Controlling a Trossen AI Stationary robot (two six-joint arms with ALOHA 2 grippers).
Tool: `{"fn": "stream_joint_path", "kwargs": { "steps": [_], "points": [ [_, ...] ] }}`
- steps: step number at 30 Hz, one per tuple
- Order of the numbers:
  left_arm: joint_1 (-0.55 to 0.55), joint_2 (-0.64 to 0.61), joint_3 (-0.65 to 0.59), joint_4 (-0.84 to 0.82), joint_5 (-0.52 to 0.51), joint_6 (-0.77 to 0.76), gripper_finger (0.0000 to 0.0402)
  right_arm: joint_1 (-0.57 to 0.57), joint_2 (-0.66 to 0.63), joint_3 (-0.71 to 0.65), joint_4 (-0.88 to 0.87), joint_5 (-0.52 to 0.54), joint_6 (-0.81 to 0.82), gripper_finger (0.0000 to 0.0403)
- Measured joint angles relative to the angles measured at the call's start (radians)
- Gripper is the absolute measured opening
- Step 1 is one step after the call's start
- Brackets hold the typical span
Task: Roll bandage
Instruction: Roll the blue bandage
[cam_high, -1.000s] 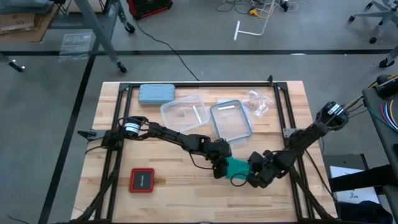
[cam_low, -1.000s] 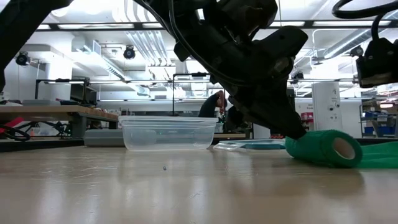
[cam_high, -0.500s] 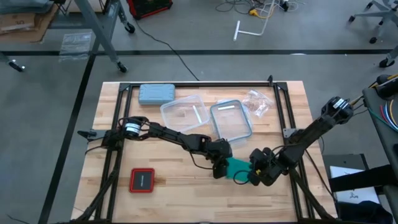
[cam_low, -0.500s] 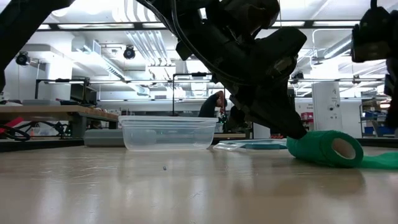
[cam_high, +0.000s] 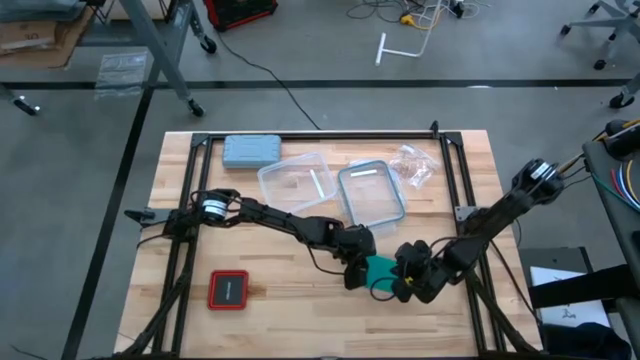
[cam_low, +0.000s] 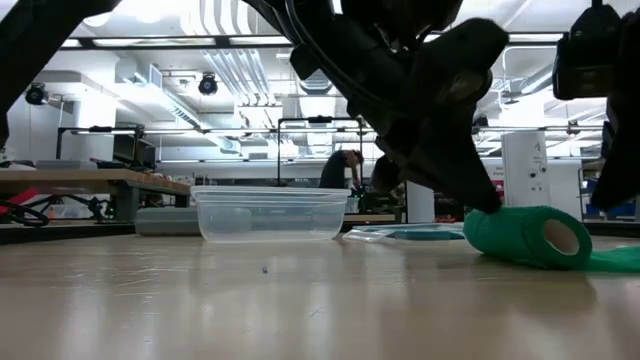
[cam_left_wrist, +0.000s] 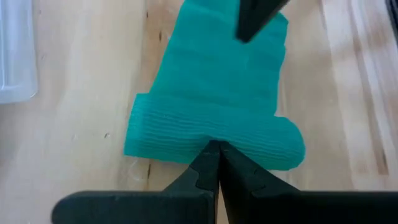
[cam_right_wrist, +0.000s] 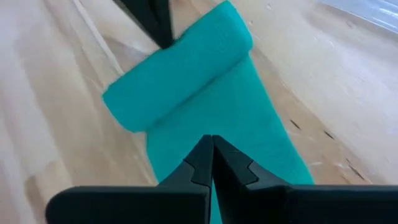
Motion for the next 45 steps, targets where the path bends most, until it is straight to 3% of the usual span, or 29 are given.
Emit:
{"fn": "stream_joint_path", "kwargs": {
  "steps": [9,13,23,45],
  "points": [
    [-0.005,0.0,0.003,0.028,-0.007,-0.012,0.0001,-0.009,0.035,0.001,0.113,0.133,-0.071,0.0003],
    [-0.005,-0.002,0.003,0.022,-0.009,-0.012,0.0002,-0.032,0.043,0.002,0.138,0.145,-0.11,0.0003],
    [-0.005,-0.043,0.005,-0.161,-0.017,0.0,0.0002,-0.035,0.042,0.002,0.122,0.148,-0.11,0.0002],
    [-0.008,0.012,0.001,-0.002,-0.043,-0.008,0.0001,-0.033,0.041,0.001,-0.05,0.053,0.019,0.0002]
  ]
}}
